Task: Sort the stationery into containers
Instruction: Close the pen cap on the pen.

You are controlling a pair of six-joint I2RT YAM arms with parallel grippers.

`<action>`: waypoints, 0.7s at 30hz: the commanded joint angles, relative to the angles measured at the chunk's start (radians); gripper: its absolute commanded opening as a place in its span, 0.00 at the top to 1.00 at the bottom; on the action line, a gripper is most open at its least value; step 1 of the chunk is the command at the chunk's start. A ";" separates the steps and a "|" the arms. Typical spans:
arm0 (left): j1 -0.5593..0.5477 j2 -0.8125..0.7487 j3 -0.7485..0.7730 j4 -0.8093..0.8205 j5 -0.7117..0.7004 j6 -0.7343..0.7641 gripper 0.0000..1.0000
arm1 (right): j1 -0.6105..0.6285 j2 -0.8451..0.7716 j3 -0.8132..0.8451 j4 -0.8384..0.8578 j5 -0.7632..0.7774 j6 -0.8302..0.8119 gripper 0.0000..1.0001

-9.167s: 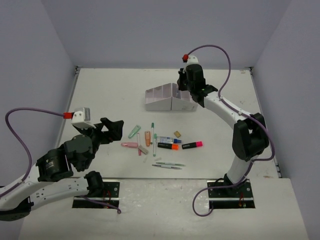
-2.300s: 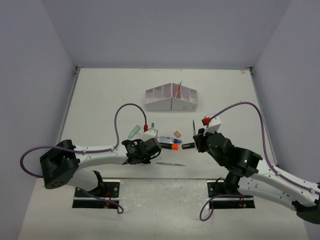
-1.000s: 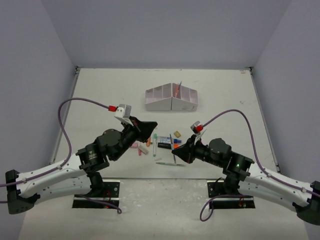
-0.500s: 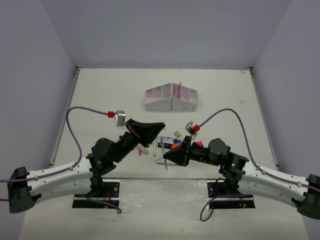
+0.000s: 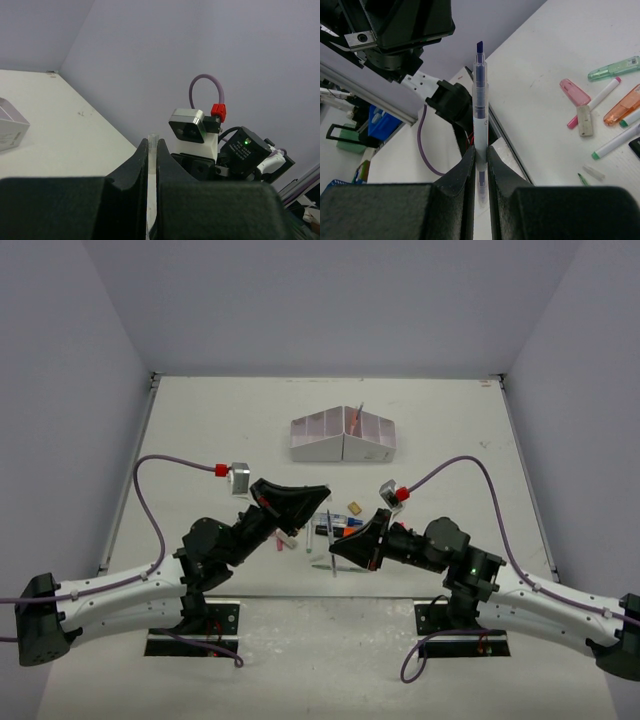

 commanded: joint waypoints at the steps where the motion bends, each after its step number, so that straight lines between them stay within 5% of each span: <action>1: 0.002 0.009 -0.007 0.055 0.010 0.006 1.00 | 0.008 -0.021 0.045 -0.008 0.039 -0.004 1.00; 21: 0.002 0.036 -0.022 0.069 0.066 -0.023 1.00 | 0.011 -0.060 0.057 -0.048 0.063 -0.003 1.00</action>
